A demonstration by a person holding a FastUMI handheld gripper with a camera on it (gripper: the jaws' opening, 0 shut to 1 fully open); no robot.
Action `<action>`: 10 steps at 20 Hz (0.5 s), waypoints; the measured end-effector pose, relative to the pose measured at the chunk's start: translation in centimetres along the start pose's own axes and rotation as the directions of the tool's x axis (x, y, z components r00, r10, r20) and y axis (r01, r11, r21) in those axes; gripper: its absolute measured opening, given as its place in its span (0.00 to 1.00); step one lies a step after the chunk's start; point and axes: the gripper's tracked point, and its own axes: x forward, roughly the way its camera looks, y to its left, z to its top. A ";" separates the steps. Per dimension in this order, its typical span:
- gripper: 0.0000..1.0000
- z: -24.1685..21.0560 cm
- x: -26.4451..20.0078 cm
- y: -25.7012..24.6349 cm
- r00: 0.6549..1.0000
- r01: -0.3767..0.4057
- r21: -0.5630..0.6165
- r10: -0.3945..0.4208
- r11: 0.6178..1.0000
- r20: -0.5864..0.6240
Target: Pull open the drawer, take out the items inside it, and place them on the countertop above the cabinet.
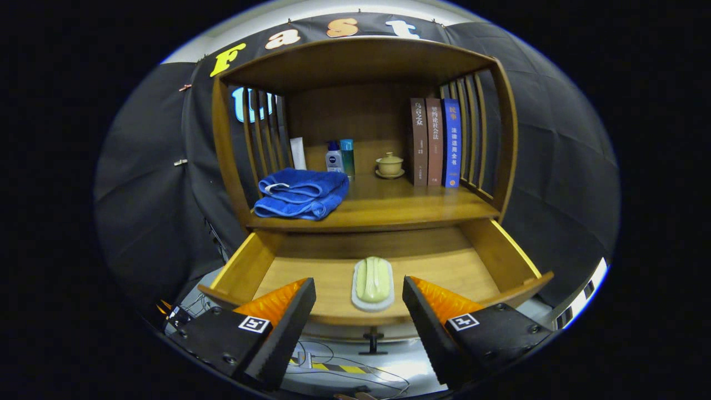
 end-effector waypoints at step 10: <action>1.00 -3.0 12.1 -1.0 0.926 0.032 -0.026 -0.039 0.999 -0.374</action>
